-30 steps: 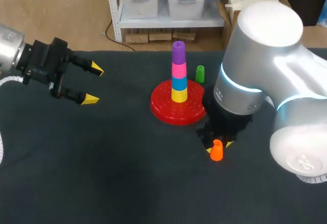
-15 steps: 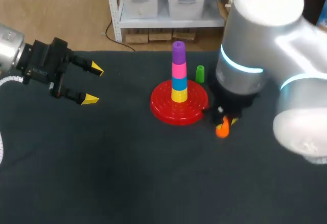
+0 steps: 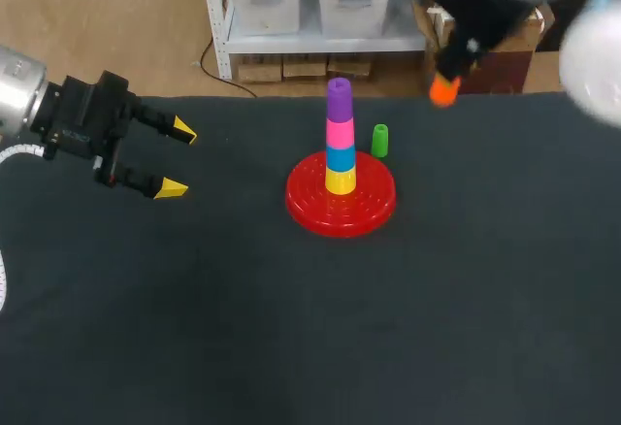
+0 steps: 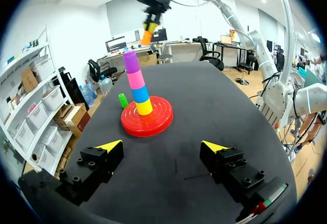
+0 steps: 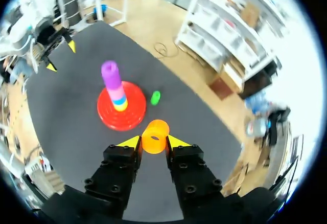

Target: Pick up and stack the cylinders on the red base in this order: pink,purple,orange,green

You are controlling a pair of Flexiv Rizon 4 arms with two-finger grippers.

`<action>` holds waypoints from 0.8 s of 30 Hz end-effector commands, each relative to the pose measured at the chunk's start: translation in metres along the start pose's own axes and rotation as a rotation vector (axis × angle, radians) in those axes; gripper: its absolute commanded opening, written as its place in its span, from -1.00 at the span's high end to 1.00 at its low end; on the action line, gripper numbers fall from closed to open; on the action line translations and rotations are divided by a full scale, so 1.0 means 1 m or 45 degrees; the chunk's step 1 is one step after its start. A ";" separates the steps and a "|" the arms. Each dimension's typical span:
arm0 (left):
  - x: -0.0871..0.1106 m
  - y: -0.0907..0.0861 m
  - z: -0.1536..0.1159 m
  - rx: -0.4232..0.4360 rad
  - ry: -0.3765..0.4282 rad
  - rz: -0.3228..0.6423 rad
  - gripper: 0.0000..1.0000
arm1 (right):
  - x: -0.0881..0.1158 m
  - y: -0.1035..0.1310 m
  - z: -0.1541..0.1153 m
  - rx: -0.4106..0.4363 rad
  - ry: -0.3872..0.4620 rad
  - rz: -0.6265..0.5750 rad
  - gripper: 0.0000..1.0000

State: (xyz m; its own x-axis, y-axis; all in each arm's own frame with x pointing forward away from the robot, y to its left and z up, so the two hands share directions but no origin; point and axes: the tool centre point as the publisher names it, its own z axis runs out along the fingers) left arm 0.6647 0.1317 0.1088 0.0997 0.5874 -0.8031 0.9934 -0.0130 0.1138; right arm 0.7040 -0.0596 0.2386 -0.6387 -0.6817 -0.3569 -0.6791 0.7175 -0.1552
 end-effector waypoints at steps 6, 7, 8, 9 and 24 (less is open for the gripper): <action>0.000 -0.001 0.000 -0.005 0.002 0.000 -1.00 | -0.143 0.016 0.020 -0.448 0.247 -0.578 1.00; 0.000 -0.001 0.000 -0.005 0.002 0.000 -1.00 | -0.145 0.022 0.022 -0.455 0.262 -0.601 1.00; 0.000 -0.001 0.000 -0.005 0.002 0.000 -1.00 | -0.146 0.028 0.023 -0.463 0.269 -0.615 1.00; 0.000 -0.001 0.000 -0.005 0.002 0.000 -1.00 | -0.146 0.033 0.024 -0.472 0.268 -0.622 1.00; 0.000 -0.001 0.000 -0.005 0.002 0.000 -1.00 | -0.127 0.051 0.017 -0.494 0.388 -0.632 1.00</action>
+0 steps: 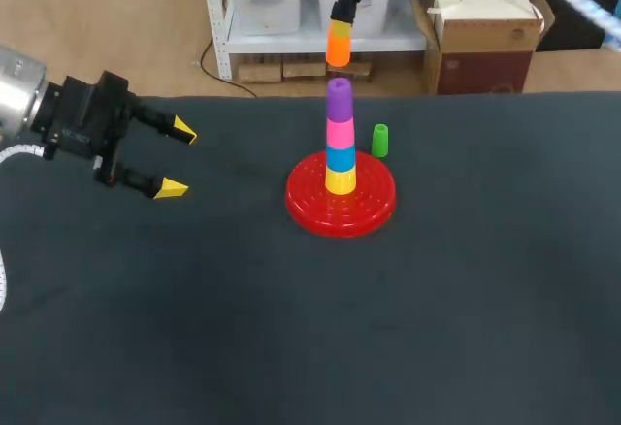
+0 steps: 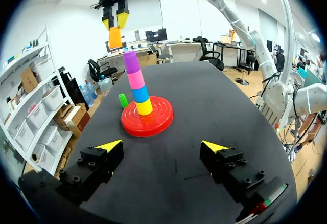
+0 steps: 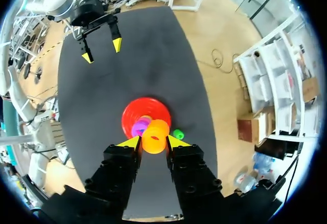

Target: Pick up and stack the cylinders on the red base in this order: pink,purple,orange,green

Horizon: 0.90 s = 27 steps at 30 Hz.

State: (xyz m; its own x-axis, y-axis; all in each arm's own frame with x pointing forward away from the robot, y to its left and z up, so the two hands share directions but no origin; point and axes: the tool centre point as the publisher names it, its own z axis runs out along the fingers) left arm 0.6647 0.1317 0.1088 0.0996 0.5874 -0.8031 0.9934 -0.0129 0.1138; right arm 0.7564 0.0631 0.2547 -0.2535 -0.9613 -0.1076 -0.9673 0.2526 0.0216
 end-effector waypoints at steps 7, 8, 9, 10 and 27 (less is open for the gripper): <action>0.000 -0.001 0.000 -0.005 0.001 0.000 -1.00 | 0.002 0.017 -0.007 -0.078 0.047 0.055 1.00; 0.000 -0.001 0.000 -0.005 0.001 0.000 -1.00 | 0.003 0.019 -0.007 -0.073 0.047 0.058 1.00; 0.000 -0.001 0.000 -0.005 0.001 0.000 -1.00 | 0.003 0.021 -0.007 -0.072 0.048 0.059 1.00; 0.000 -0.001 0.000 -0.005 0.001 0.000 -1.00 | 0.003 0.023 -0.007 -0.070 0.046 0.063 1.00; 0.000 -0.001 0.000 -0.005 0.001 0.000 -1.00 | 0.010 0.024 0.013 -0.088 0.094 0.075 1.00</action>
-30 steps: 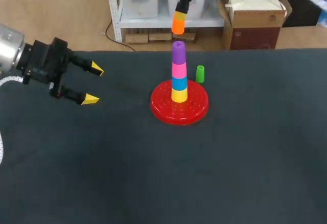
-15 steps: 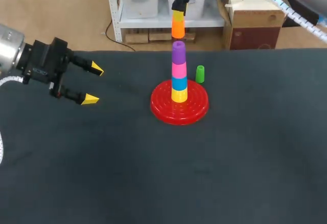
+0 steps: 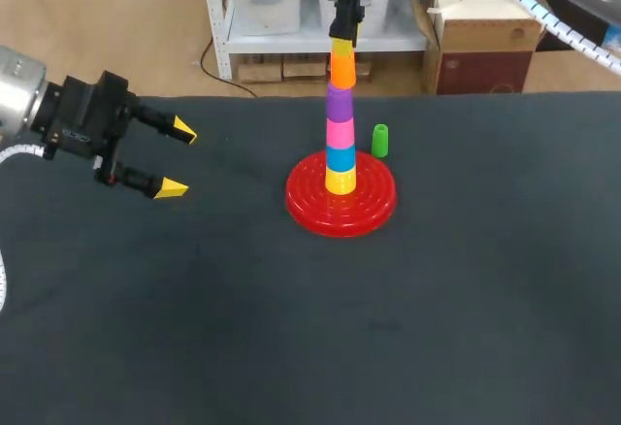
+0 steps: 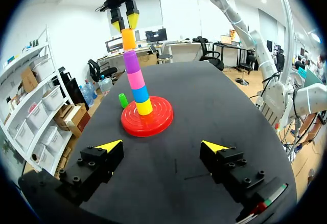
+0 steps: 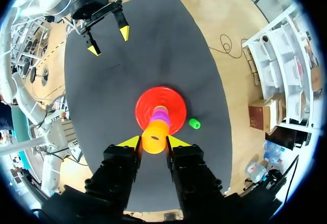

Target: Pick up and stack the cylinders on the red base in this order: pink,purple,orange,green

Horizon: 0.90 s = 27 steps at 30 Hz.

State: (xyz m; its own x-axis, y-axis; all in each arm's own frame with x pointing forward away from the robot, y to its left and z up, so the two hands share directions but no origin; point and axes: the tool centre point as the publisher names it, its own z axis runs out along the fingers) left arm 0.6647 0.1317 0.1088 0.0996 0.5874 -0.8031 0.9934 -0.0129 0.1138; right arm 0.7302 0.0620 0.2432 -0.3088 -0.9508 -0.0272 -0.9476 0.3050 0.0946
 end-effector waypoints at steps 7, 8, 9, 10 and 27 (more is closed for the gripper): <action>0.000 -0.001 0.000 -0.005 0.001 0.000 -1.00 | -0.005 -0.008 0.005 0.010 -0.011 -0.019 1.00; 0.000 -0.001 0.000 -0.005 0.001 0.000 -1.00 | -0.005 -0.009 0.005 0.004 -0.006 -0.024 1.00; 0.000 -0.001 0.000 -0.005 0.001 0.000 -1.00 | -0.006 -0.010 0.007 0.000 -0.004 -0.026 1.00; 0.000 -0.001 0.000 -0.005 0.001 0.000 -1.00 | -0.005 -0.010 0.008 -0.002 0.001 -0.027 1.00; 0.000 -0.001 0.000 -0.005 0.001 0.000 -1.00 | -0.007 0.004 0.015 -0.031 -0.009 -0.031 1.00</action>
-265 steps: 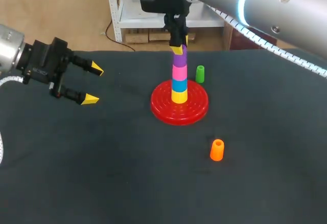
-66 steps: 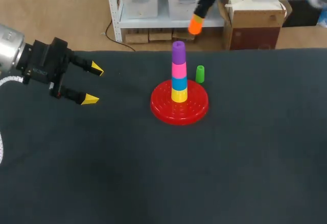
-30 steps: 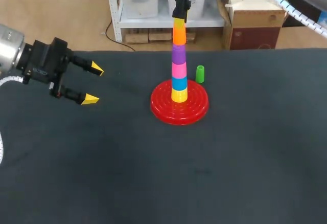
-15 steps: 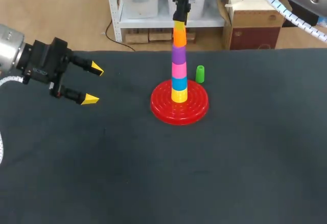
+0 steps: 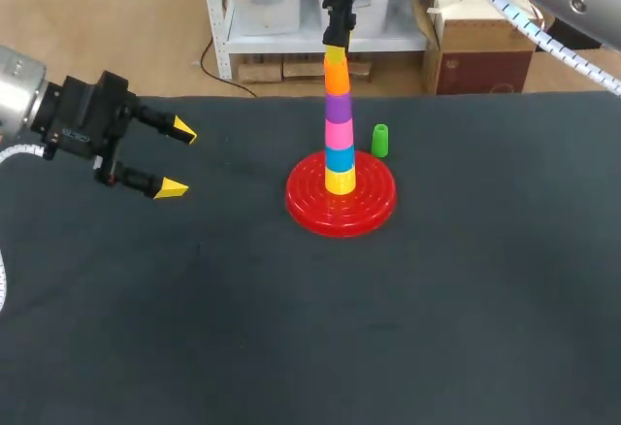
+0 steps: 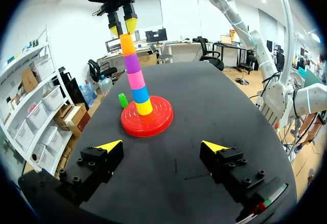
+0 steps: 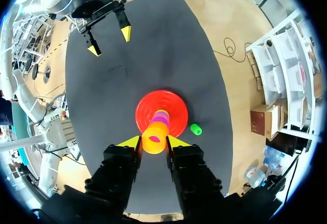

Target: Pick up and stack the cylinders on the red base in this order: pink,purple,orange,green

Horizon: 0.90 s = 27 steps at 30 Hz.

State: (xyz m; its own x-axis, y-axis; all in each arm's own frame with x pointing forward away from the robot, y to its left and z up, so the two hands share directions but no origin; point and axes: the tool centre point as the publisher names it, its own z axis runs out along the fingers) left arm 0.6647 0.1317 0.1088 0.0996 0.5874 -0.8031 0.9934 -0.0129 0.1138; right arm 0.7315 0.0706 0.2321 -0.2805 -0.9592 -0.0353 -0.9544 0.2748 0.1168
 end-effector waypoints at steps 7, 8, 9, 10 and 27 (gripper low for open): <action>0.000 -0.001 0.000 -0.005 0.001 0.000 -1.00 | 0.007 0.010 0.021 -0.031 -0.023 0.054 1.00; 0.000 -0.001 0.000 -0.005 0.001 0.000 -1.00 | 0.008 0.010 0.024 -0.032 -0.022 0.057 1.00; 0.000 -0.001 0.000 -0.005 0.001 0.000 -1.00 | 0.008 0.010 0.027 -0.039 -0.023 0.063 1.00; 0.000 -0.001 0.000 -0.005 0.001 0.000 -1.00 | 0.008 0.010 0.027 -0.040 -0.024 0.065 1.00; 0.000 -0.001 0.000 -0.005 0.001 0.000 -1.00 | 0.066 -0.029 -0.002 0.173 -0.381 0.465 -1.00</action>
State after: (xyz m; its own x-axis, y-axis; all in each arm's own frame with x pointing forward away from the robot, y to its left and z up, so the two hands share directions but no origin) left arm 0.6647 0.1317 0.1088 0.0996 0.5874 -0.8031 0.9934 -0.0130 0.1138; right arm 0.7621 0.0269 0.2489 -0.5823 -0.8050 -0.1138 -0.8129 0.5745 0.0957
